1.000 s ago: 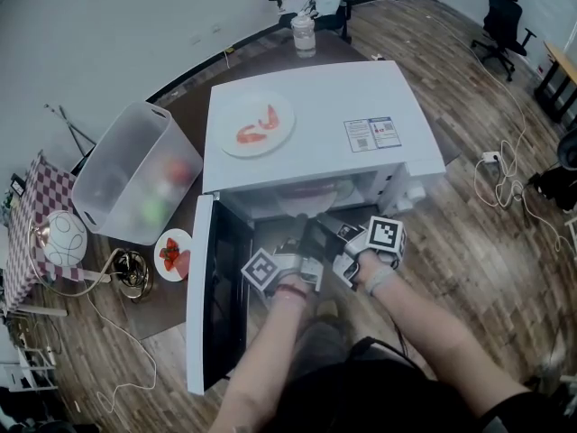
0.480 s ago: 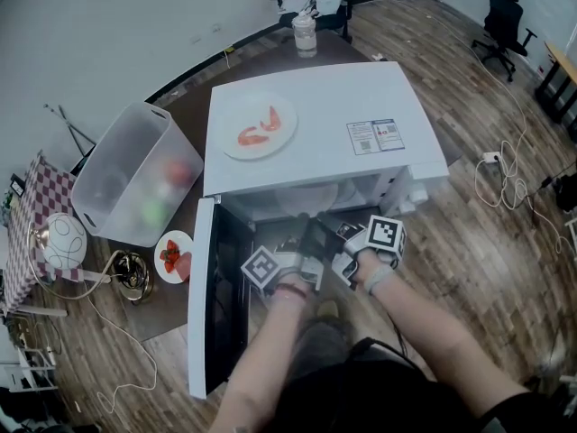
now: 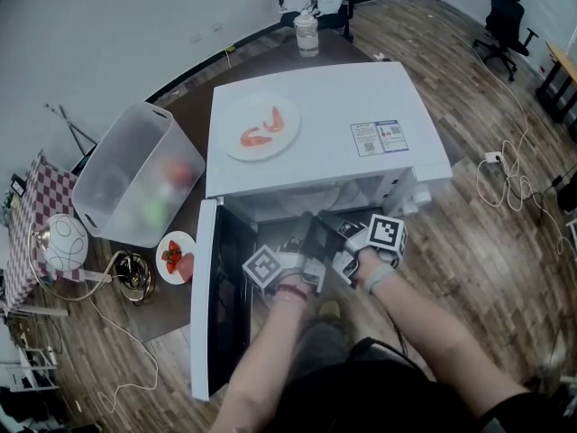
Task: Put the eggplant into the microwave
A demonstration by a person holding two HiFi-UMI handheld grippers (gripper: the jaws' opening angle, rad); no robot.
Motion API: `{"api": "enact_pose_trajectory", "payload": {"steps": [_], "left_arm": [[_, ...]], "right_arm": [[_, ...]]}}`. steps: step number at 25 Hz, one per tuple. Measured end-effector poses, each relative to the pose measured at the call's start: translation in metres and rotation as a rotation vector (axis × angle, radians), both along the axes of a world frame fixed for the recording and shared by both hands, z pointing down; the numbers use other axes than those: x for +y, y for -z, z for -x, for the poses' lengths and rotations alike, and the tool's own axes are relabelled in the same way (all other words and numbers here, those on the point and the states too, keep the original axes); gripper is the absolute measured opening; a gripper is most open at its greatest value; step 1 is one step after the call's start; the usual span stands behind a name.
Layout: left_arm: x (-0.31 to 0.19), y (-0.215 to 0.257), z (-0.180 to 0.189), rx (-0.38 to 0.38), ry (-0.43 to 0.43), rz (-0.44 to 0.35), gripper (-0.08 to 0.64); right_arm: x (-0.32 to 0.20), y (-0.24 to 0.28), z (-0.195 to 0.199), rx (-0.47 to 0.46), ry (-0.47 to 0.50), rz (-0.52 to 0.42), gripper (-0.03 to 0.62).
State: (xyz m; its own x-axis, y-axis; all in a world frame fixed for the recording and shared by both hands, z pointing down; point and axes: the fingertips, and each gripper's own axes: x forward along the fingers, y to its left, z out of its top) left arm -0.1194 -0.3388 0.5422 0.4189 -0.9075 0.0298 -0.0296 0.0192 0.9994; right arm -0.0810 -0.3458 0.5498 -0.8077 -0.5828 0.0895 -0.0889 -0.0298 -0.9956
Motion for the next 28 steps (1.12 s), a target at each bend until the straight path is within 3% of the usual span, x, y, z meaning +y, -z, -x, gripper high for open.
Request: {"api": "enact_pose_trajectory", "payload": {"steps": [6, 9, 13, 16, 21, 23, 25, 28], "left_arm": [[0.007, -0.008, -0.006, -0.075, -0.062, 0.007, 0.106], [0.011, -0.012, -0.012, -0.152, -0.113, -0.010, 0.093], [0.014, -0.011, -0.013, -0.341, -0.146, -0.064, 0.003], [0.015, -0.009, -0.010, -0.486, -0.161, -0.104, 0.000], [0.015, -0.002, -0.006, -0.828, -0.197, -0.189, 0.000], [0.013, 0.001, -0.008, -0.930, -0.214, -0.220, 0.000], [0.010, 0.003, -0.011, -0.991, -0.228, -0.240, 0.000], [0.006, 0.005, -0.011, -1.018, -0.216, -0.255, 0.000]], "right_arm": [[-0.005, 0.001, 0.001, 0.004, -0.008, -0.003, 0.021], [-0.005, 0.000, 0.001, 0.009, -0.011, -0.002, 0.021], [-0.005, -0.001, 0.001, 0.014, -0.009, -0.005, 0.021], [-0.006, -0.001, 0.001, 0.020, -0.006, -0.010, 0.021], [-0.006, 0.000, 0.001, 0.025, -0.002, -0.020, 0.021], [-0.007, 0.000, 0.001, 0.035, 0.000, -0.027, 0.021], [-0.007, 0.000, 0.001, 0.042, 0.002, -0.033, 0.021], [-0.007, 0.000, 0.002, 0.047, -0.001, -0.033, 0.021]]}}
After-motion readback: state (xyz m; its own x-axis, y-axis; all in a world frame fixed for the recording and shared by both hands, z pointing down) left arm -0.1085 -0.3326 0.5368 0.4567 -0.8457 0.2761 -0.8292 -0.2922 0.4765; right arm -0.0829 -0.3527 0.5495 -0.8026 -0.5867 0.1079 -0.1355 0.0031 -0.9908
